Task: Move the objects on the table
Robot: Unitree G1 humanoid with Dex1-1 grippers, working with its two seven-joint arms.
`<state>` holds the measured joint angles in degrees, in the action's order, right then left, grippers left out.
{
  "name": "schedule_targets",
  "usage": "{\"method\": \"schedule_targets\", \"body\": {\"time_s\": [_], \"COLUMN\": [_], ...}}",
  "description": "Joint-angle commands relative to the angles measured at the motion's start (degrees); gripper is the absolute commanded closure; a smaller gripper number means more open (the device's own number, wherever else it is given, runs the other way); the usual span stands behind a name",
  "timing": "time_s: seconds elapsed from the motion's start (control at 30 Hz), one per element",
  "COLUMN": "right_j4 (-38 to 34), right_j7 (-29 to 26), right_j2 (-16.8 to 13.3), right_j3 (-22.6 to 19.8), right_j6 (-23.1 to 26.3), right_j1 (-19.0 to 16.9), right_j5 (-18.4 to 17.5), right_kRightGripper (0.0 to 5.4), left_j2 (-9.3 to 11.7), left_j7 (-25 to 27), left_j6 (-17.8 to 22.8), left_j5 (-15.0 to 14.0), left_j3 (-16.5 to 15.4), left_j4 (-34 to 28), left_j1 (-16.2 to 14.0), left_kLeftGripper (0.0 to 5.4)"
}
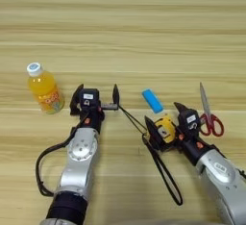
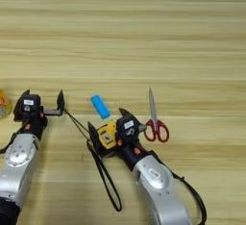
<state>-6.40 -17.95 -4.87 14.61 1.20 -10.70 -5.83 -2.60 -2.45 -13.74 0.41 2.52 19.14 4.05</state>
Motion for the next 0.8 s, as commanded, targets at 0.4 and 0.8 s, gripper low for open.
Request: {"method": "schedule_targets", "body": {"time_s": [0.4, 0.8], "right_j4": [1.76, 3.48], "right_j7": [-0.23, 0.15], "right_j2": [-0.85, -0.93], "right_j3": [1.64, 1.55], "right_j6": [4.64, 7.72], "right_j1": [-0.82, -0.54], "right_j5": [1.84, 2.41], "right_kRightGripper": [0.00, 0.00], "left_j2": [0.12, -0.07], "left_j7": [-0.14, -0.29], "left_j6": [0.24, 0.40], "left_j5": [1.20, 1.32], "left_j3": [-0.27, -0.26], "left_j4": [-0.27, -0.46], "left_j1": [0.20, 0.24], "left_kLeftGripper": [0.01, 0.01]}}
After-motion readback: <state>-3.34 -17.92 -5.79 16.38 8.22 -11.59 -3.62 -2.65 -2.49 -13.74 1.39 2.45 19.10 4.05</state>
